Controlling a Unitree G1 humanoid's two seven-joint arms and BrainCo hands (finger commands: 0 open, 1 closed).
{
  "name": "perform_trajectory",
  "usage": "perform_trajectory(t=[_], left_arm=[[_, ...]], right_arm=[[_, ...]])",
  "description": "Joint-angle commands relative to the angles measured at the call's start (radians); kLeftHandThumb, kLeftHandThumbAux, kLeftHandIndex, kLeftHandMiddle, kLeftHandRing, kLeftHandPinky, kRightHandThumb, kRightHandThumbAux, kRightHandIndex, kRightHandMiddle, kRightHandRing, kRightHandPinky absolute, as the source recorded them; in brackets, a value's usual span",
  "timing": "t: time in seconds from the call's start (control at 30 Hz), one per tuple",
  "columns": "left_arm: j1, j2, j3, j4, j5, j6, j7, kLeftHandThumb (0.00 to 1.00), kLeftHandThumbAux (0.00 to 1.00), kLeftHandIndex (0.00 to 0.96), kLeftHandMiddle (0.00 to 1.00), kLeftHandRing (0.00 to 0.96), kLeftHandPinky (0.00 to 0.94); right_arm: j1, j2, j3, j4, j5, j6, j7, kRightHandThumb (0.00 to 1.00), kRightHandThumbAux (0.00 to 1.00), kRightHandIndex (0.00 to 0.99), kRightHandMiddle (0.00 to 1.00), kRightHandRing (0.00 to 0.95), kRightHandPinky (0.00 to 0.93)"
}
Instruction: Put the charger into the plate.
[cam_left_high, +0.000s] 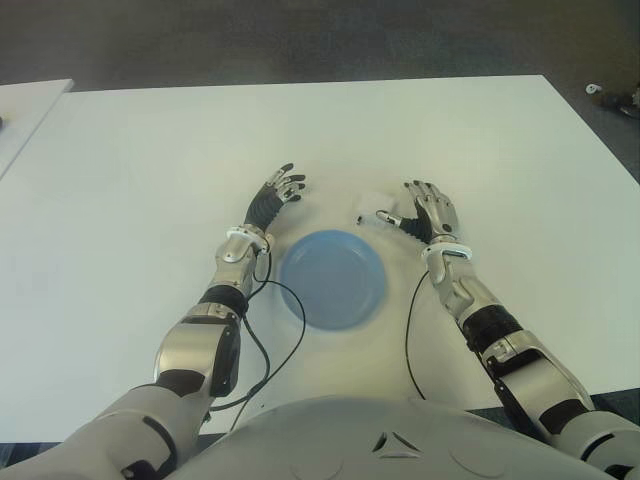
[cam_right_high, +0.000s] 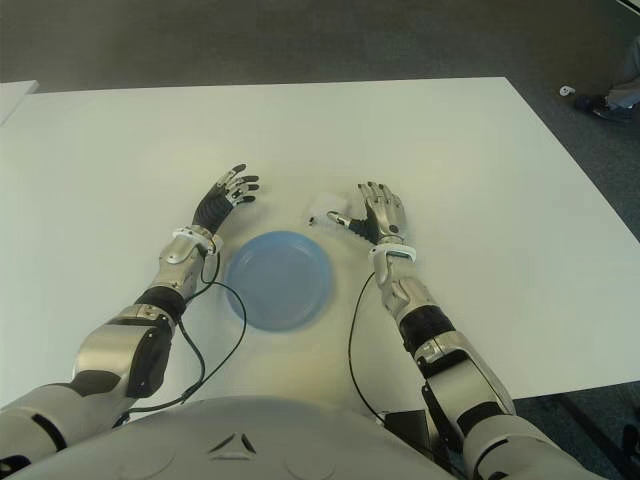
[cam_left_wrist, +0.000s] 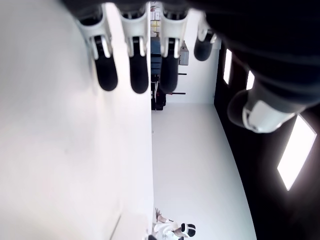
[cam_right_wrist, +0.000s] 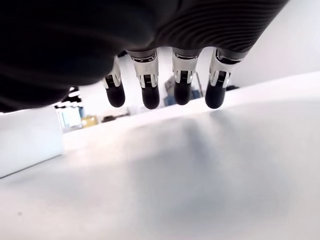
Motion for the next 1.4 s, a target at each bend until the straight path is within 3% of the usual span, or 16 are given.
perform_trajectory(t=[0.03,0.8,1.17,1.4], left_arm=[[0.045,0.008,-0.004,0.036,0.014,0.045,-0.005,0.0,0.488,0.057,0.22,0.231,0.239],[0.043,0.019,-0.023,0.038,0.036,0.056,-0.007,0.0,0.486,0.086,0.236,0.252,0.276],[0.04,0.02,-0.026,0.042,0.046,0.063,-0.003,0.0,0.47,0.082,0.235,0.256,0.272],[0.038,0.02,-0.027,0.046,0.047,0.066,-0.005,0.0,0.466,0.08,0.236,0.254,0.27]], right_arm=[[0.014,0.003,-0.003,0.009,0.005,-0.023,-0.021,0.293,0.1,0.0,0.0,0.0,0.0],[0.002,0.023,-0.018,-0.03,0.008,-0.025,-0.024,0.298,0.09,0.0,0.0,0.0,0.0],[0.024,-0.018,-0.061,-0.228,-0.001,-0.021,0.033,0.291,0.071,0.0,0.0,0.0,0.0],[0.032,-0.025,-0.055,-0.268,-0.019,-0.018,0.063,0.276,0.075,0.0,0.0,0.0,0.0]])
